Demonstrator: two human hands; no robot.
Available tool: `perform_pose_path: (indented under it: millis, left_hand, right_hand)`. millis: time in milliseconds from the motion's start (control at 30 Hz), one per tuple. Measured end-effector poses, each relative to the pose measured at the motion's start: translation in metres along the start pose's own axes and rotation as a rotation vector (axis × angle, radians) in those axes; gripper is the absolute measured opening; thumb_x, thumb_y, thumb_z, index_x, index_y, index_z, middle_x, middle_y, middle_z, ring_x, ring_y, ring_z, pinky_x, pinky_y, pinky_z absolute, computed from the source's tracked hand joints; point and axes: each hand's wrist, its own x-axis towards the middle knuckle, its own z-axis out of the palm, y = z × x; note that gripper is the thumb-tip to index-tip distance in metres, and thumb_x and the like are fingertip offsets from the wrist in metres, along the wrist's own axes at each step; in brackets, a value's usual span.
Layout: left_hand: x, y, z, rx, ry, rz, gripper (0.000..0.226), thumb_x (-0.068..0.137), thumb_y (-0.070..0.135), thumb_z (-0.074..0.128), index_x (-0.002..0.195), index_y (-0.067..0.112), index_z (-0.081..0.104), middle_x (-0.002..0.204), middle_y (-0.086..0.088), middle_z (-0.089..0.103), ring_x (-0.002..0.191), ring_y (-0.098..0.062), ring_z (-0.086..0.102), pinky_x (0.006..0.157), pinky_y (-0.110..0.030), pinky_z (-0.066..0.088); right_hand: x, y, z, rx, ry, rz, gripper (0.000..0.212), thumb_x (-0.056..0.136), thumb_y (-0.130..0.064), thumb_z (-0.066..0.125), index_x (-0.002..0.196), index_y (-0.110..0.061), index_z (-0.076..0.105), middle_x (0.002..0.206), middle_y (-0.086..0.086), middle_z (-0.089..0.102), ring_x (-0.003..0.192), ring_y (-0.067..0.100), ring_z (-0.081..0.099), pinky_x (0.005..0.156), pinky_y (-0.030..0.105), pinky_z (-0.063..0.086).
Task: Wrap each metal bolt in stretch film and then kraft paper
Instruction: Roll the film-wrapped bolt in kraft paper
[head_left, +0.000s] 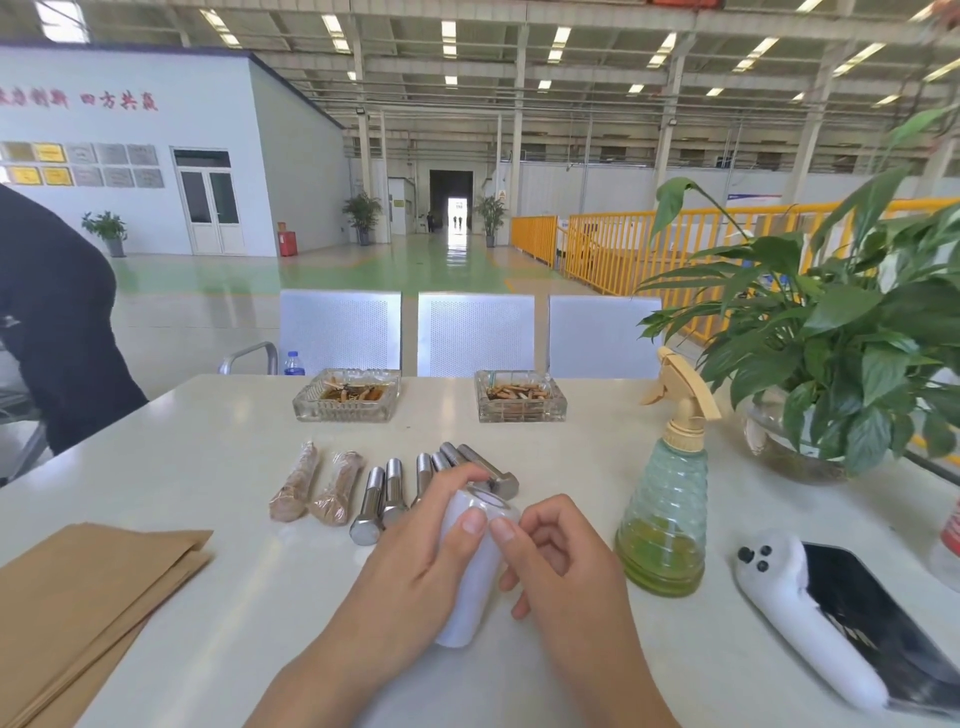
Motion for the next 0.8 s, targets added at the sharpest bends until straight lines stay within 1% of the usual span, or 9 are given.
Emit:
perform_pose_path:
  millis: [67,133,200,267,433,567,700,733,800]
  left_hand:
    - [0.0003,-0.0012,-0.0012,-0.001,0.007,-0.011,0.051,0.097,0.070,0.031,0.141,0.047,0.043,0.113,0.019,0.067,0.108,-0.005,0.063,0.092,-0.033,0.047]
    - [-0.0001,-0.0015,-0.0022,-0.011,0.013,-0.022,0.052,0.095,0.071,0.030,0.141,0.048,0.043,0.114,0.020,0.066,0.109,-0.004,0.062,0.090,-0.029,0.045]
    - [-0.0004,-0.0019,-0.0023,-0.017,0.011,-0.026,0.053,0.094,0.073,0.030,0.140,0.050,0.043,0.115,0.021,0.065,0.109,-0.003,0.062,0.089,-0.027,0.044]
    - [0.0000,-0.0036,-0.0020,-0.014,0.011,-0.033,0.053,0.094,0.073,0.030,0.140,0.050,0.043,0.115,0.021,0.065,0.110,-0.003,0.061,0.089,-0.027,0.044]
    - [-0.0009,-0.0081,-0.0007,0.119,0.025,-0.037,0.051,0.094,0.078,0.026,0.138,0.058,0.040,0.106,0.024,0.065,0.103,-0.001,0.061,0.087,-0.034,0.047]
    - [-0.0027,-0.0076,-0.0002,0.160,0.034,-0.029,0.048,0.094,0.077,0.027,0.137,0.060,0.039,0.111,0.027,0.063,0.106,0.001,0.059,0.090,-0.032,0.047]
    - [-0.0021,-0.0036,0.0028,0.069,0.053,-0.051,0.050,0.093,0.075,0.028,0.134,0.053,0.046,0.098,0.017,0.067,0.091,-0.003,0.062,0.076,-0.030,0.044]
    - [-0.0030,-0.0026,0.0033,0.035,0.064,-0.062,0.052,0.093,0.075,0.028,0.133,0.049,0.048,0.096,0.014,0.067,0.088,-0.004,0.063,0.074,-0.031,0.044]
    - [-0.0031,-0.0035,0.0028,-0.030,0.081,-0.078,0.055,0.093,0.076,0.029,0.132,0.045,0.050,0.100,0.013,0.068,0.091,-0.005,0.063,0.076,-0.032,0.045]
  right_hand:
    - [0.0006,-0.0006,-0.0004,0.025,-0.026,0.011,0.024,0.080,-0.048,0.073,0.080,-0.026,0.064,0.074,0.008,0.068,0.065,0.020,0.069,0.052,0.033,0.054]
    - [0.0010,0.0002,-0.0009,0.037,-0.040,0.016,0.015,0.087,-0.038,0.072,0.080,-0.026,0.065,0.076,0.009,0.069,0.069,0.024,0.071,0.053,0.037,0.056]
    - [0.0018,0.0016,-0.0013,0.030,-0.043,0.022,0.016,0.096,-0.026,0.071,0.081,-0.027,0.067,0.077,0.008,0.070,0.070,0.026,0.072,0.054,0.039,0.057]
    - [0.0019,0.0028,-0.0017,0.021,-0.036,0.031,0.020,0.098,-0.017,0.068,0.081,-0.028,0.068,0.077,0.007,0.070,0.070,0.027,0.072,0.053,0.038,0.057]
    - [-0.0006,0.0048,-0.0017,-0.039,0.004,0.019,0.024,0.096,-0.013,0.068,0.079,-0.029,0.070,0.076,0.004,0.073,0.062,0.022,0.070,0.051,0.031,0.055]
    - [-0.0027,0.0037,-0.0020,-0.081,0.003,0.011,0.027,0.096,-0.011,0.066,0.077,-0.030,0.066,0.073,0.007,0.070,0.062,0.021,0.070,0.053,0.036,0.056]
    - [-0.0006,0.0043,-0.0038,-0.056,0.036,0.064,0.027,0.093,-0.003,0.061,0.074,-0.022,0.062,0.068,0.008,0.067,0.063,0.017,0.069,0.052,0.030,0.055]
    - [0.0002,0.0049,-0.0044,-0.040,0.045,0.082,0.023,0.092,-0.001,0.060,0.076,-0.018,0.062,0.067,0.008,0.067,0.062,0.017,0.068,0.051,0.028,0.053]
    - [0.0015,0.0063,-0.0047,-0.023,0.050,0.113,0.018,0.090,-0.001,0.059,0.077,-0.013,0.061,0.066,0.008,0.067,0.057,0.015,0.065,0.049,0.024,0.050]
